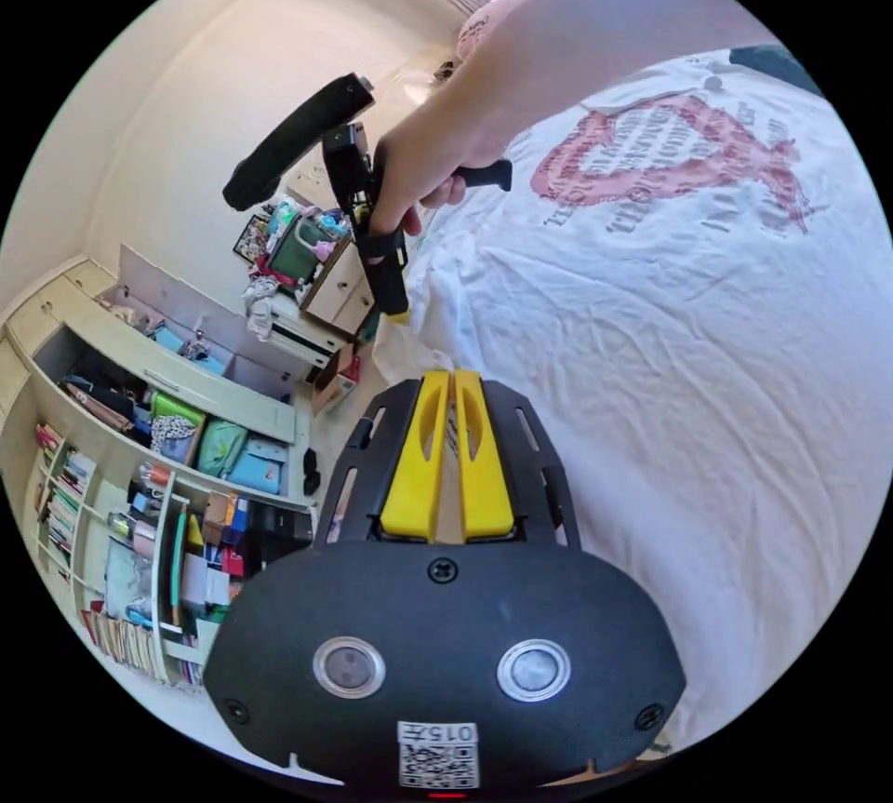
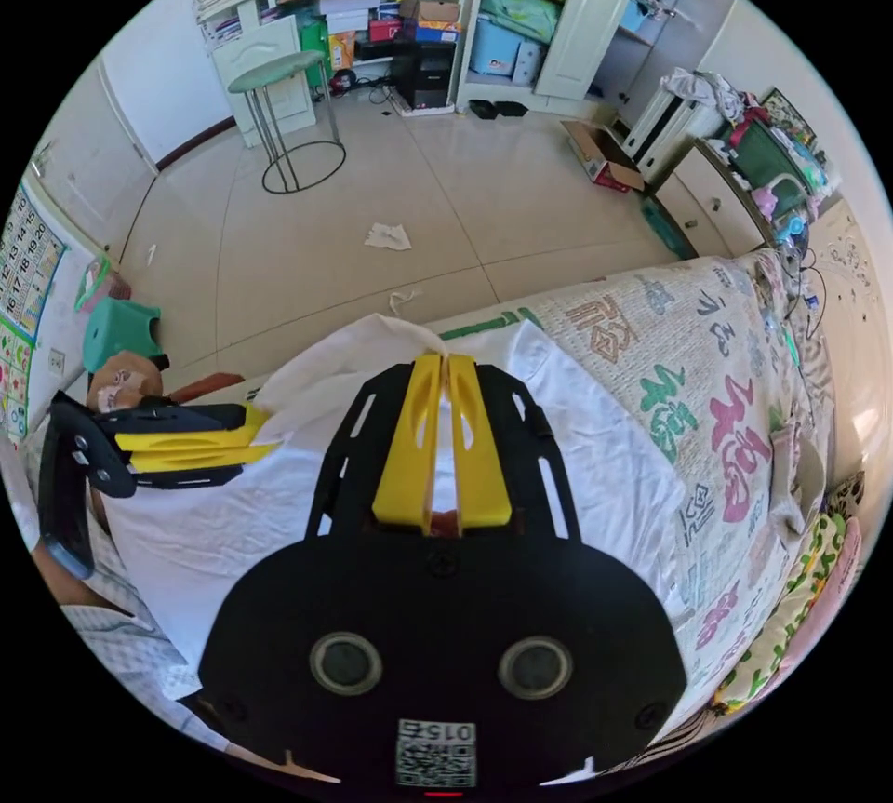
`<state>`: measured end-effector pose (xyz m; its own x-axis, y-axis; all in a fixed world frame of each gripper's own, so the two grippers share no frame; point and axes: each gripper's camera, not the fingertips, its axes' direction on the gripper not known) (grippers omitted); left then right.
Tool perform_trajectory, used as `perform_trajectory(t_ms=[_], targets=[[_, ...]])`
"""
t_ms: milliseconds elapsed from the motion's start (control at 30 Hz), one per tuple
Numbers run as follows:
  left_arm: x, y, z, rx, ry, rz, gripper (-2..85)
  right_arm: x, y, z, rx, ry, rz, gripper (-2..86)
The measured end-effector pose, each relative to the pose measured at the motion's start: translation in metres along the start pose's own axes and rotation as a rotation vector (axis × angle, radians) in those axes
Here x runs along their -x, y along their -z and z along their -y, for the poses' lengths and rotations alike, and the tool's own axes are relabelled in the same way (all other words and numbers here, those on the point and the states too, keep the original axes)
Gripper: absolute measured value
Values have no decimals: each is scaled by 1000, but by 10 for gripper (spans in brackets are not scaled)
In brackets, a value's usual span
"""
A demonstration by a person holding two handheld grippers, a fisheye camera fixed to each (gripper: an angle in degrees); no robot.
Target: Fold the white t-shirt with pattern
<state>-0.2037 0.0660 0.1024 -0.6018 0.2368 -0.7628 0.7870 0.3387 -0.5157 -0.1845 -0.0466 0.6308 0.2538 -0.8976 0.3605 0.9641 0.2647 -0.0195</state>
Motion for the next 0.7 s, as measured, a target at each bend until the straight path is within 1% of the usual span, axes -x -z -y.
perform_trajectory(t_ms=[200,333,367,400,467,533,600,700], targets=[[-6,22,0,-19,-4,134,-1,-32,85,-16,-176,-112,77,-6],[2,32,-6,-95,31,135,1,-49,126,-42,-214,-126,111,-5],[7,39,-11,-156,63,96,2,-53,138,-54,-216,-128,127,-4],[14,45,-18,-223,90,13,5,-58,146,-68,-208,-131,133,-3],[26,47,-28,-290,127,-112,10,-65,154,-89,-176,-151,111,0],[42,42,-40,-316,171,-210,18,-74,157,-108,-126,-164,96,7],[71,26,-59,-360,266,-405,36,-88,158,-126,-35,-175,144,24],[99,2,-75,-371,356,-569,70,-109,176,-138,-37,-209,204,69]])
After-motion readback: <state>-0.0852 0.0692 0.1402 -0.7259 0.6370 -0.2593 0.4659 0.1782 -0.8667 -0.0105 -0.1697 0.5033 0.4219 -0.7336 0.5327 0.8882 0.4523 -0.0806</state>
